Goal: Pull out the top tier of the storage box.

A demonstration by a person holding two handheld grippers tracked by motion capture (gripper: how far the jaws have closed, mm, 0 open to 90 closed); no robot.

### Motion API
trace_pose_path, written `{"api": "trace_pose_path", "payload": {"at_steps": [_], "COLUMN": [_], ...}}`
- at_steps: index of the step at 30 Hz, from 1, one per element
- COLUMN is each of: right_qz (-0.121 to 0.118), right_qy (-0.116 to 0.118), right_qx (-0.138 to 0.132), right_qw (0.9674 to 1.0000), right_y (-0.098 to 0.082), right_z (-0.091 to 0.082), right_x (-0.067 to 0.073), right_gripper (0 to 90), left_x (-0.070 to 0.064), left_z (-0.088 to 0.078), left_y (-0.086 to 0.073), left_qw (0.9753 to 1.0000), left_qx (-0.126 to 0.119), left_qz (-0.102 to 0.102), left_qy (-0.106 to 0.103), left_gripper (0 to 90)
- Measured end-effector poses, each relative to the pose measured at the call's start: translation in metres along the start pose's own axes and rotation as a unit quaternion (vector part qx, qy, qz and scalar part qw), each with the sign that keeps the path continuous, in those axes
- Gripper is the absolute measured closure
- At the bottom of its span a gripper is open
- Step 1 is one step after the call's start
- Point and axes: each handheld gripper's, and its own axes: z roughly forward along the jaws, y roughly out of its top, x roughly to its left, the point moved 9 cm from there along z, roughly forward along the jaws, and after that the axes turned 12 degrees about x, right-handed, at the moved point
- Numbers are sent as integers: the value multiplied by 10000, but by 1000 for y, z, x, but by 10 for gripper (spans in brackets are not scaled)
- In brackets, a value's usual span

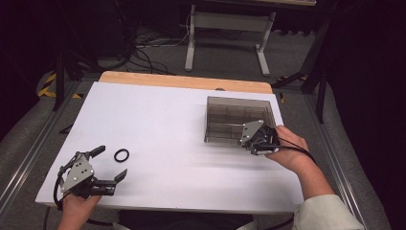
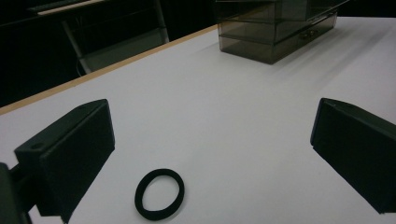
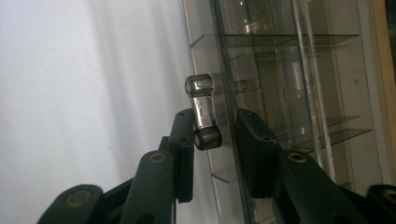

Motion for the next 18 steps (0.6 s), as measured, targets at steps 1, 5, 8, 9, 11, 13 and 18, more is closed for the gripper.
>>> {"api": "trace_pose_path", "payload": {"at_steps": [1,5,8,9,11,13,18], "right_qz": [15,-48,-80,-72,-56,-89,-90], "right_qy": [7,13,2,3,13,3,52], "right_qx": [19,1,10,6,9,13,83], "right_qw": [10000,10000,10000,10000,10000,10000,9999], "right_y": [0,0,0,0,-1,-1,-4], "right_z": [-1,-4,-4,-4,-5,-5,-6], "right_x": [2,8,9,10,12,13,18], "right_gripper": [694,697,697,697,697,698,699], "left_x": [0,0,0,0,0,0,0], "left_z": [0,0,0,0,0,0,0], "left_y": [0,0,0,0,0,0,0], "left_qw": [10000,10000,10000,10000,10000,10000,10000], "left_qx": [0,-1,0,0,0,3,1], "left_qz": [0,2,1,0,3,0,8], "left_qy": [1,2,5,6,9,8,18], "left_gripper": [7,7,7,7,7,7,7]}}
